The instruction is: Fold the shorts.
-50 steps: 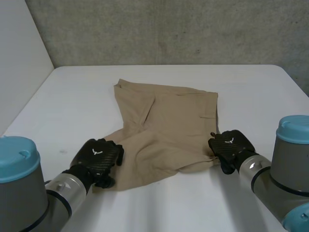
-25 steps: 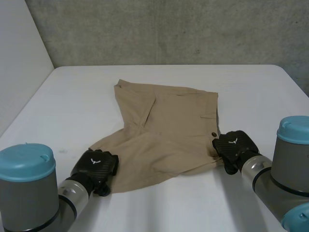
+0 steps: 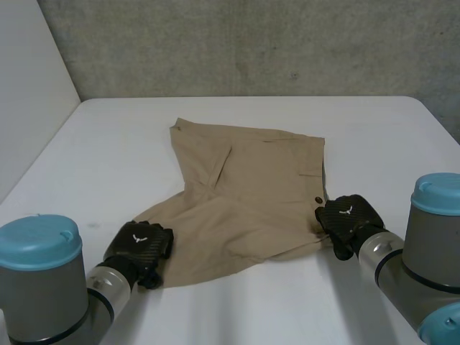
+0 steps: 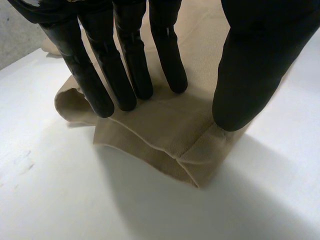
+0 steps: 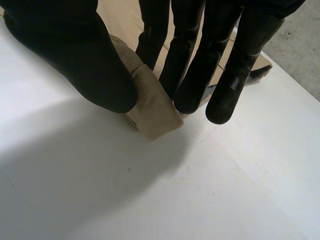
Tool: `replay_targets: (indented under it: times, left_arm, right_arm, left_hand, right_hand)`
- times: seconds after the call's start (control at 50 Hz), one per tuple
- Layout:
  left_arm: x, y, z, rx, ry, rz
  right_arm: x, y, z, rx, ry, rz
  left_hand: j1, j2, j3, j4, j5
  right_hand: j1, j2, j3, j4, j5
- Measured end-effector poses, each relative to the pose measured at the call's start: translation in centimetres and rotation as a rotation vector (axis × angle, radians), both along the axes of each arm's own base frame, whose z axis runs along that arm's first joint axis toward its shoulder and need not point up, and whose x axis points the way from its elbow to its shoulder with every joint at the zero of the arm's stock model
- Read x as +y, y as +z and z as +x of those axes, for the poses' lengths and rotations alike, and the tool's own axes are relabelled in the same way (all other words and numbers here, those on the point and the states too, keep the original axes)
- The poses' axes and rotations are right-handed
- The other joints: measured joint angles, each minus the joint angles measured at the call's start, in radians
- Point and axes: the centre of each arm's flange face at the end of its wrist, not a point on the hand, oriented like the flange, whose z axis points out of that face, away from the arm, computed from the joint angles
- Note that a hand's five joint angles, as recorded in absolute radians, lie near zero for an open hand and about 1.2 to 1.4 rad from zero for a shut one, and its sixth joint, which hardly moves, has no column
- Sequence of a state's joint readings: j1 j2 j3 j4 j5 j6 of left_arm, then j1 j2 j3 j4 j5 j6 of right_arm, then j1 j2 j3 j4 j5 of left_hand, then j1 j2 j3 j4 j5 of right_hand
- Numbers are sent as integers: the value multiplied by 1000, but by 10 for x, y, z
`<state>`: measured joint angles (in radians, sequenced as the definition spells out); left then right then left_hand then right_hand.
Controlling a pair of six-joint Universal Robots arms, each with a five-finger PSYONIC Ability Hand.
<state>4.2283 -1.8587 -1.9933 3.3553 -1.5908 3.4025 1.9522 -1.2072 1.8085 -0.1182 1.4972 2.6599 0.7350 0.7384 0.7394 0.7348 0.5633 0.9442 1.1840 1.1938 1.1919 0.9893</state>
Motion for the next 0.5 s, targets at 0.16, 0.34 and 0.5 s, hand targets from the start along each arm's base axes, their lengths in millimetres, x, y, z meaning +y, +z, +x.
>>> replay_targets:
  times: [0.16, 0.34, 0.5]
  left_arm:
    - [1, -3, 0, -3, -3, 6]
    - [0, -5, -2, -5, -19, -42]
    - [14, 14, -2, -59, -69, -116]
  right_arm:
    - [1, 0, 1, 0, 3, 1]
    - [2, -1, 1, 1, 4, 4]
    - [0, 4, -1, 11, 4, -5]
  left_hand:
    - [65, 59, 52, 56, 51]
    - [409, 454, 447, 460, 402]
    - [409, 457, 447, 460, 402]
  right_hand:
    - [0, 0, 0, 0, 0]
    - [0, 0, 0, 0, 0]
    - [0, 0, 0, 0, 0]
